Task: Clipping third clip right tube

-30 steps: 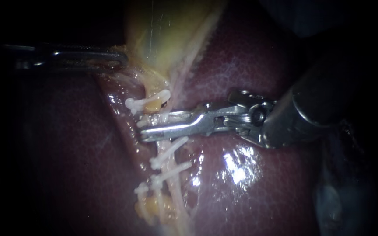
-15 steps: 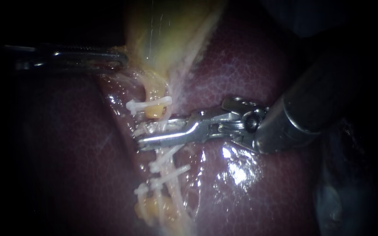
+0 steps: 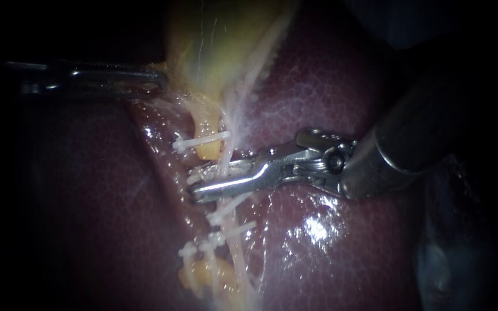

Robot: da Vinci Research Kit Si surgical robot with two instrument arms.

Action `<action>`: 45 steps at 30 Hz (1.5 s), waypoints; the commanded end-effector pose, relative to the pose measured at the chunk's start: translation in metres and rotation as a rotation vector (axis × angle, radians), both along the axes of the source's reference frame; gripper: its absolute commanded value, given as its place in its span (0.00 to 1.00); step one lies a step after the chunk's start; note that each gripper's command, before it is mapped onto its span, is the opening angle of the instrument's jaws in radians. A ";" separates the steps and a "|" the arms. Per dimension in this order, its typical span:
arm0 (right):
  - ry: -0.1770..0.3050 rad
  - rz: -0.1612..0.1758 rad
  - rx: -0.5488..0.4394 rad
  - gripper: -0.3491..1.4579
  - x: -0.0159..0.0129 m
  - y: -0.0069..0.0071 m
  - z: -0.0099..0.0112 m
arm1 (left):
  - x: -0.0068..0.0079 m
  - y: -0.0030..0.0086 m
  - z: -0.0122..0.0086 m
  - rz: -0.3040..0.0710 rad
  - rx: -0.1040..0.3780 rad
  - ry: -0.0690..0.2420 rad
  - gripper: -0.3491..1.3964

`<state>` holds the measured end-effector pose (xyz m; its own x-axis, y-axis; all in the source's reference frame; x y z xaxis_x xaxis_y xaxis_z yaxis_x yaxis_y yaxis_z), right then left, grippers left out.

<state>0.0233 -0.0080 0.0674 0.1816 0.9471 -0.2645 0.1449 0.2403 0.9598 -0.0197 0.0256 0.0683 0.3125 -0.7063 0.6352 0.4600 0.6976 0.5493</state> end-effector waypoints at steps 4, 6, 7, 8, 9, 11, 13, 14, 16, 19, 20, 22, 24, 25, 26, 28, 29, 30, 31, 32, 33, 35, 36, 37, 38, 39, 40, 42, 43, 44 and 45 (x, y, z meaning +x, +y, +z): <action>0.034 0.024 0.009 0.43 0.0000 0.0005 -0.0011 | 0.0000 -0.0001 0.0001 0.003 0.001 0.002 0.00; 0.054 0.032 0.018 0.43 0.0000 0.0008 -0.0020 | 0.0000 -0.0001 0.0001 0.003 0.001 0.002 0.00; 0.052 0.038 0.021 0.43 0.0000 0.0009 -0.0024 | 0.0000 -0.0001 0.0001 0.003 0.001 0.002 0.00; 0.048 0.046 0.024 0.43 0.0001 0.0010 -0.0030 | 0.0000 -0.0001 0.0001 0.003 0.001 0.002 0.00; 0.046 0.051 0.026 0.43 0.0001 0.0012 -0.0034 | 0.0000 -0.0001 0.0001 0.003 0.001 0.002 0.00; 0.042 0.067 0.026 0.42 0.0001 0.0015 -0.0043 | 0.0000 -0.0001 0.0001 0.003 0.001 0.002 0.00; 0.041 0.067 0.029 0.40 0.0001 0.0017 -0.0049 | 0.0000 -0.0001 0.0001 0.003 0.001 0.002 0.00; 0.042 0.070 0.025 0.39 0.0000 0.0018 -0.0051 | 0.0000 -0.0001 0.0001 0.003 0.001 0.002 0.00; 0.041 0.070 0.025 0.38 -0.0001 0.0019 -0.0052 | 0.0000 -0.0001 0.0001 0.003 0.001 0.002 0.00; 0.040 0.070 0.025 0.34 -0.0002 0.0019 -0.0051 | -0.0001 -0.0001 0.0001 0.002 0.001 0.002 0.00; 0.040 0.070 0.025 0.33 -0.0003 0.0019 -0.0051 | -0.0001 -0.0001 0.0001 0.002 0.001 0.002 0.00; 0.040 0.069 0.025 0.30 -0.0004 0.0019 -0.0051 | -0.0001 -0.0001 0.0000 0.002 0.001 0.002 0.00; 0.042 0.064 0.024 0.28 -0.0004 0.0018 -0.0052 | -0.0001 -0.0001 0.0000 0.002 0.001 0.002 0.00; 0.043 0.064 0.024 0.27 -0.0004 0.0018 -0.0052 | -0.0001 -0.0001 0.0000 0.002 0.001 0.002 0.00; 0.043 0.063 0.024 0.27 -0.0004 0.0018 -0.0052 | -0.0001 -0.0001 0.0000 0.002 0.001 0.002 0.00; 0.044 0.061 0.025 0.26 -0.0004 0.0017 -0.0053 | -0.0001 -0.0001 0.0000 0.002 0.001 0.002 0.00; 0.045 0.061 0.025 0.25 -0.0004 0.0017 -0.0053 | -0.0001 -0.0001 0.0000 0.002 0.001 0.002 0.00; 0.045 0.060 0.025 0.24 -0.0003 0.0017 -0.0054 | -0.0001 -0.0001 0.0000 0.002 0.001 0.002 0.00; 0.046 0.058 0.025 0.23 -0.0003 0.0017 -0.0054 | -0.0001 -0.0001 0.0000 0.002 0.001 0.002 0.00; 0.047 0.057 0.025 0.21 -0.0003 0.0017 -0.0055 | -0.0001 -0.0001 0.0000 0.002 0.001 0.002 0.00; 0.047 0.056 0.025 0.20 -0.0003 0.0018 -0.0055 | -0.0001 -0.0001 0.0000 0.002 0.001 0.002 0.00; 0.049 0.053 0.025 0.13 -0.0003 0.0018 -0.0055 | -0.0002 -0.0001 0.0000 0.002 0.001 0.002 0.00; 0.049 0.052 0.026 0.08 -0.0004 0.0018 -0.0055 | -0.0002 0.0000 0.0000 0.002 0.001 0.002 0.00; 0.049 0.051 0.026 0.00 -0.0004 0.0019 -0.0056 | -0.0002 0.0000 0.0000 0.002 0.001 0.002 0.00; 0.049 0.051 0.026 0.00 -0.0004 0.0019 -0.0057 | -0.0002 0.0000 0.0000 0.002 0.001 0.002 0.00; 0.047 0.054 0.027 0.00 -0.0004 0.0020 -0.0057 | -0.0002 -0.0001 0.0000 0.002 0.001 0.002 0.00; 0.050 0.046 0.028 0.00 -0.0005 0.0022 -0.0059 | -0.0002 0.0000 0.0000 0.002 0.001 0.002 0.00; 0.057 0.028 0.029 0.00 -0.0006 0.0024 -0.0061 | -0.0002 -0.0001 0.0000 0.002 0.001 0.002 0.00; 0.059 0.022 0.029 0.00 -0.0007 0.0024 -0.0061 | -0.0002 -0.0001 0.0000 0.002 0.001 0.002 0.00; 0.061 0.017 0.029 0.00 -0.0009 0.0024 -0.0061 | -0.0002 -0.0001 0.0000 0.002 0.001 0.002 0.00; 0.063 0.011 0.028 0.00 -0.0009 0.0024 -0.0061 | -0.0002 -0.0001 0.0000 0.002 0.001 0.002 0.00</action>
<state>0.0223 -0.0056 0.0613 0.1589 0.9553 -0.2491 0.2032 0.2152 0.9552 -0.0199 0.0255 0.0683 0.3153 -0.7066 0.6335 0.4599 0.6977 0.5492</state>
